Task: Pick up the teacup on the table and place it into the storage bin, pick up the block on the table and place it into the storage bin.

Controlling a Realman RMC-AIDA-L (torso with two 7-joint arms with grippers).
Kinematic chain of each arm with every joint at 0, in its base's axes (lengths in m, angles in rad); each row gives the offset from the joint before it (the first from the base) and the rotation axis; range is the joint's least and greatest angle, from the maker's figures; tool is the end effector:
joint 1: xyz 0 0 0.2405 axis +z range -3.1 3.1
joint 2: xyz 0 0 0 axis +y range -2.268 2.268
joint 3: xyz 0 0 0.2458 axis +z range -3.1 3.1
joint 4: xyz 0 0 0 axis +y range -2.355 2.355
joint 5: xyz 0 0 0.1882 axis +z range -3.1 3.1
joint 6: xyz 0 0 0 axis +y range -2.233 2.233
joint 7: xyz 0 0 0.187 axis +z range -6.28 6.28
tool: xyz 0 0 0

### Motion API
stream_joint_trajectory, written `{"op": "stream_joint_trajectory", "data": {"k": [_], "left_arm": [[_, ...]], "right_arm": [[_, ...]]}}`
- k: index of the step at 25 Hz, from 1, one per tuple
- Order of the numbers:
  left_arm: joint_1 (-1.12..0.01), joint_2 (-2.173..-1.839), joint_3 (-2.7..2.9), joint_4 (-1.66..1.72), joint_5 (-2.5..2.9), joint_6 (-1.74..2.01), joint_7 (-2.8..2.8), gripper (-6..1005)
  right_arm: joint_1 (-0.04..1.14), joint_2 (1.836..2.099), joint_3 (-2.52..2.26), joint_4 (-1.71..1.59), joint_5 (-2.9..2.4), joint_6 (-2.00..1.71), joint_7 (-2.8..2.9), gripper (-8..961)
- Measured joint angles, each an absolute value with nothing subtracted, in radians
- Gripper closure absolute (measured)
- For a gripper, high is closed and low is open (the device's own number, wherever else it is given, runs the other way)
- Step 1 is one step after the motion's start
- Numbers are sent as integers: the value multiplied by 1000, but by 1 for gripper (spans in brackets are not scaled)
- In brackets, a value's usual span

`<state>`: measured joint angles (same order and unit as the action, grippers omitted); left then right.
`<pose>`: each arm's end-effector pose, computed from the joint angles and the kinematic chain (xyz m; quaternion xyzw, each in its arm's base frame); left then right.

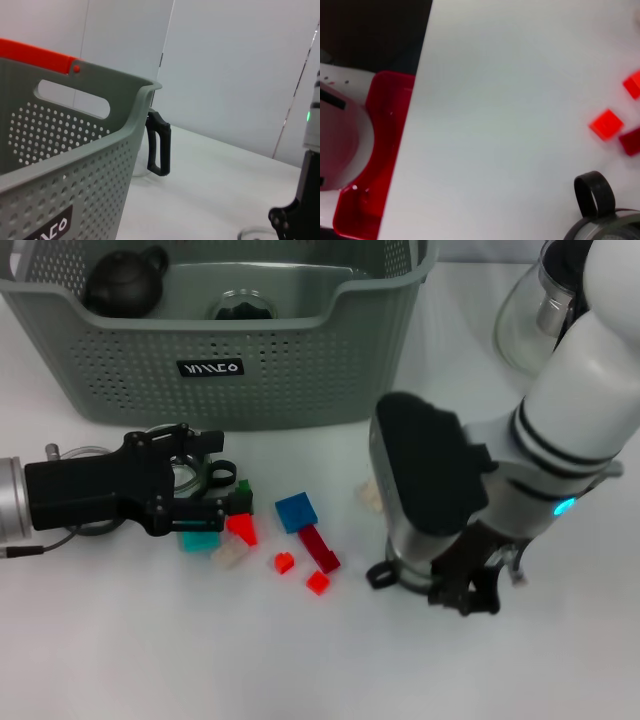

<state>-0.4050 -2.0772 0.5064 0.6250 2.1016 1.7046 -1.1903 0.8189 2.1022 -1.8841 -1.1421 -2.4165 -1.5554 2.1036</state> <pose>-0.2623 0.2748 -0.0225 -0.9319 -0.2079 -0.2608 0.1427 0.1609 0.2771 -0.1212 0.9494 0.0721 0.2964 0.0750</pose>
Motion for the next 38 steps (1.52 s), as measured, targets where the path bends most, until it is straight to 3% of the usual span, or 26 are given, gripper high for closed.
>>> {"op": "stream_joint_trajectory", "data": {"k": [8,16,25,30,38], "left_arm": [[-401,-2077,502,627,2102,1707,-1188,80],[-401,-2077,500,626,2102,1699,-1188,80],[-405,-2077,500,626,2101,1702,-1187,80],[-410,-2077,500,626,2099,1701,-1187,80],[-420,-2077,500,622,2098,1695,-1187,80]], "right_arm": [[832,2101,-1674,-1378,-2464,-1785,2147,901],[931,2100,-1372,-1479,-2334,-1846,2082,899],[1022,2100,-1126,-1458,-2193,-1672,2059,882],[1059,2092,-1120,-1327,-2208,-1451,2090,872],[1230,2087,-1124,-832,-2366,-1069,2037,857]]}}
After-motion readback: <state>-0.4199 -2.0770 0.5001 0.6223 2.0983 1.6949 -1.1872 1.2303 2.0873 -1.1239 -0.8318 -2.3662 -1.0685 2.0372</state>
